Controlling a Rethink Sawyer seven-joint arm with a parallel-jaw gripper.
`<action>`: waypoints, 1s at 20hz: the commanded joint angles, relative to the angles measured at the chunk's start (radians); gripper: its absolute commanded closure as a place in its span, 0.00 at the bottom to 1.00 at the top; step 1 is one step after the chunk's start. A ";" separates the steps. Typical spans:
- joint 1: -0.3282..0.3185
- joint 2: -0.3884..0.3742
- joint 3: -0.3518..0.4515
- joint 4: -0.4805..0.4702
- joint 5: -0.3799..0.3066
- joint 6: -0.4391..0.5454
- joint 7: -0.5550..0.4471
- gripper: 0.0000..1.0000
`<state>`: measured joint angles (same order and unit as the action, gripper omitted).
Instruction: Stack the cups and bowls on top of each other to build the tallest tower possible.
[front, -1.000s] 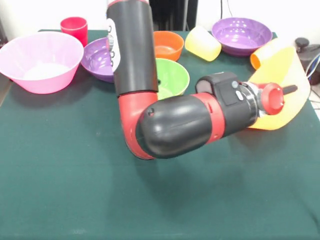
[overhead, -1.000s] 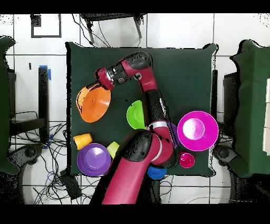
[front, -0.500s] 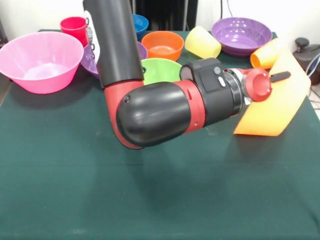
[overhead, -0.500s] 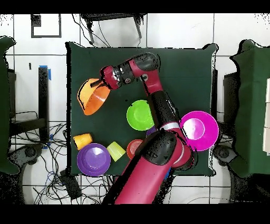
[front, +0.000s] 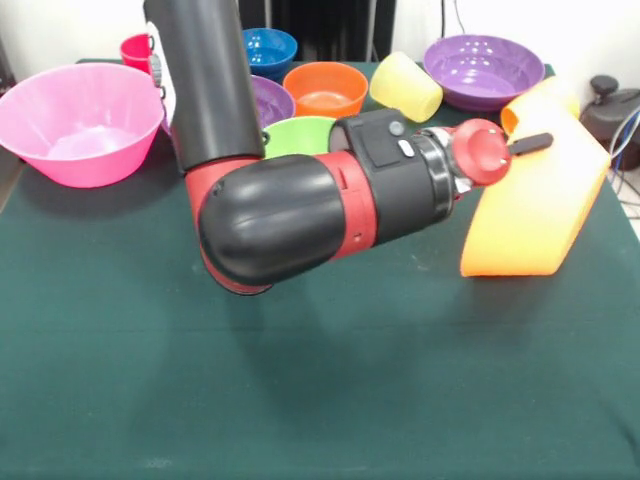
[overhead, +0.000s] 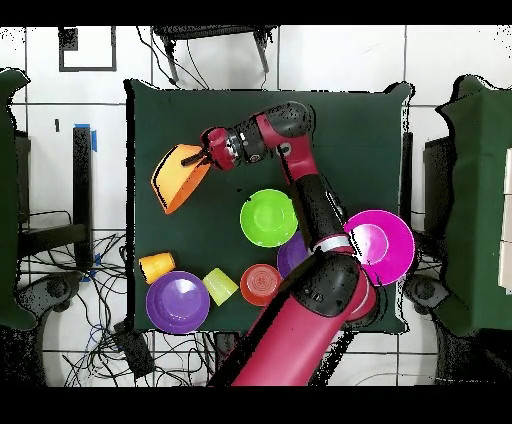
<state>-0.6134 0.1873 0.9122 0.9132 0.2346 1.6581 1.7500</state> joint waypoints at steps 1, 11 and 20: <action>-0.061 0.089 0.025 0.080 -0.131 -0.145 -0.484 1.00; -0.102 0.142 0.052 0.081 -0.185 -0.308 -0.653 1.00; -0.147 0.197 0.080 0.085 -0.251 -0.401 -0.804 1.00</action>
<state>-0.7440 0.2687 1.0566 1.0046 0.1604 1.4351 1.4295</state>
